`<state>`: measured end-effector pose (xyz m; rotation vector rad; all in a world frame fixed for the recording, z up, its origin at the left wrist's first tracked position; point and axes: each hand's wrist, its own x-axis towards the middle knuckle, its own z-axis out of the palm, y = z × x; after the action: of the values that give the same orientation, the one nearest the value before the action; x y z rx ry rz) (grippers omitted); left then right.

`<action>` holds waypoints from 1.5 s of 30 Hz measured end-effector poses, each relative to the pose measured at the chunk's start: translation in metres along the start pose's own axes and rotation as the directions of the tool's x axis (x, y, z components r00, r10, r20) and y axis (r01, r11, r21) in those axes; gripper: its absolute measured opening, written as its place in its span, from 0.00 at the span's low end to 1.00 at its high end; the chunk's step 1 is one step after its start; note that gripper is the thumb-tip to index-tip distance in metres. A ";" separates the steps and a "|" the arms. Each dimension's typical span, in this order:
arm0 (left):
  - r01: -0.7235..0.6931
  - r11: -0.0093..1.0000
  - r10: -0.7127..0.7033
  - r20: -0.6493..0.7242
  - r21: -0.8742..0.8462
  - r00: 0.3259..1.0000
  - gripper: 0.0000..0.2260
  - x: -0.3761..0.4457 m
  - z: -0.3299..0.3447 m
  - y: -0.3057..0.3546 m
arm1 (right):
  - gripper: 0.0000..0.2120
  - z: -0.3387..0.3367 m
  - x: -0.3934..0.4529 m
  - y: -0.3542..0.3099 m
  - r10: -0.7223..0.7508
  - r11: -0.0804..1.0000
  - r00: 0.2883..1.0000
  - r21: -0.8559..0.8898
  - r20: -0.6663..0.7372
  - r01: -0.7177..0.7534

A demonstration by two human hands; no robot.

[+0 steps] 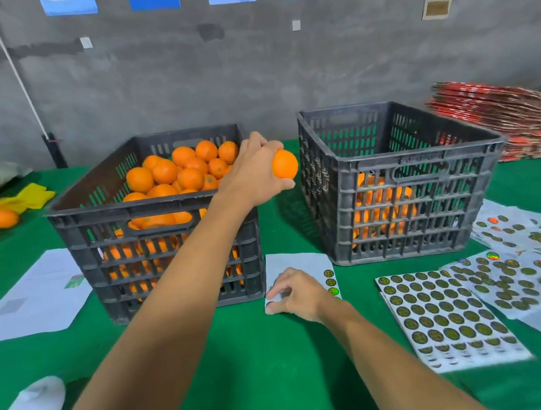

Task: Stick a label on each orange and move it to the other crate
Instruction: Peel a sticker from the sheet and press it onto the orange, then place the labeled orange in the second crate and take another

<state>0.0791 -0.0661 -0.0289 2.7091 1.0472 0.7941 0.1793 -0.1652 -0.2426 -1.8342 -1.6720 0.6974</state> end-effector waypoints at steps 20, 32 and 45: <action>-0.015 0.996 0.015 -0.007 0.086 1.000 0.35 -0.002 0.002 0.001 | 0.11 0.029 -0.020 0.002 -0.172 0.957 0.967 -0.266 -0.187 0.118; -0.009 0.998 0.010 -0.012 0.056 1.000 0.35 -0.002 0.002 0.000 | 0.14 0.029 -0.018 0.005 -0.192 0.911 0.954 -0.404 -0.229 0.087; -0.002 0.999 0.003 -0.025 0.040 1.000 0.35 -0.003 0.001 0.001 | 0.10 0.028 -0.018 0.001 -0.334 0.808 0.913 -0.569 -0.234 0.150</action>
<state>0.0783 -0.0689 -0.0302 2.7415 1.0764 0.8188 0.1588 -0.1819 -0.2627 -1.8978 -1.9518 -0.2222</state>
